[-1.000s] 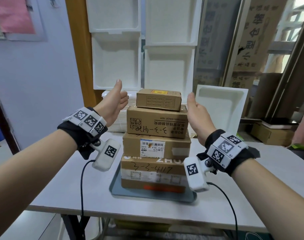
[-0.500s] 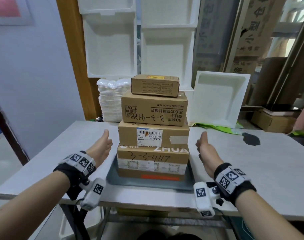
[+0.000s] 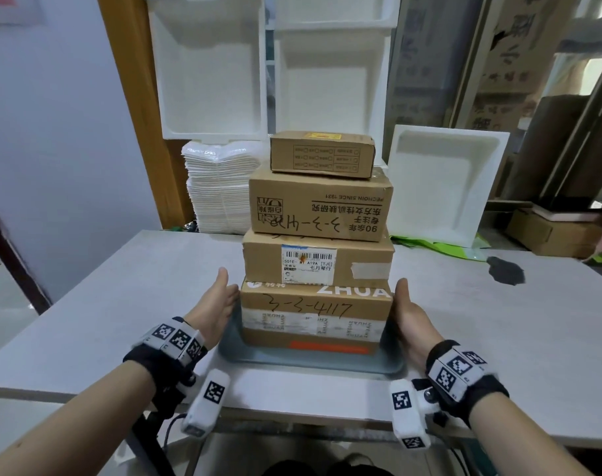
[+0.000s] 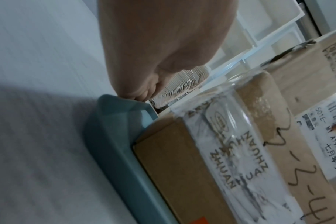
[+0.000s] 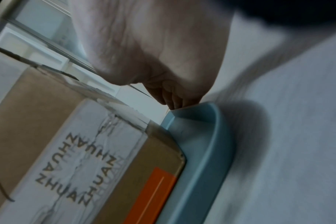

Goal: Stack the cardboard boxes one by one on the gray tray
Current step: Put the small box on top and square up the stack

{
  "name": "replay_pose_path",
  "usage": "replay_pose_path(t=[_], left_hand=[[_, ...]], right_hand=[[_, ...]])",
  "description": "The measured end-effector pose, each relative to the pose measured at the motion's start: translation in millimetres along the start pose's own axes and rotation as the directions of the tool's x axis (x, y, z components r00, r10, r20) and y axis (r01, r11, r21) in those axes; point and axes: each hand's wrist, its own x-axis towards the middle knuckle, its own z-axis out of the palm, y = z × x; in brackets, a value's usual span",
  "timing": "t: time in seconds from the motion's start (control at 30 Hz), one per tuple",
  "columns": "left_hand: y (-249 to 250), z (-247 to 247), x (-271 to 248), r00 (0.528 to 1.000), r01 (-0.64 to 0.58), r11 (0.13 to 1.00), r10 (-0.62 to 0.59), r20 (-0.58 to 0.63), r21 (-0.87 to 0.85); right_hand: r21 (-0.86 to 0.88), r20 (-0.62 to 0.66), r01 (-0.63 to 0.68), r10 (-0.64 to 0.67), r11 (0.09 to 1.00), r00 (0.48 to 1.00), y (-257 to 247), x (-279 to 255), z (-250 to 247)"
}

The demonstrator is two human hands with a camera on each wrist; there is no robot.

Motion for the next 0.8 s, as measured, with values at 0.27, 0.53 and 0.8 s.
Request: replay_pose_path(t=[0.27,0.53,0.8], left_hand=[[1.6,30.3,6.7,0.999,-0.013,1.000,0.012,0.042,0.028],[2.1,47.1,7.1,0.997,-0.024,0.998,0.019,0.079,0.061],[10.0,50.0,-9.7,0.992,-0.113,0.993,0.111,0.063,0.027]], right_hand=[[0.053,0.050,0.000,-0.003,0.999,0.999,-7.2,6.0,-24.5],[0.047,0.038,0.047,-0.048,0.998,0.998,-8.9,-0.4,-38.1],[0.066,-0.069,0.112,-0.108,0.992,0.992,-17.2,-13.2,-30.5]])
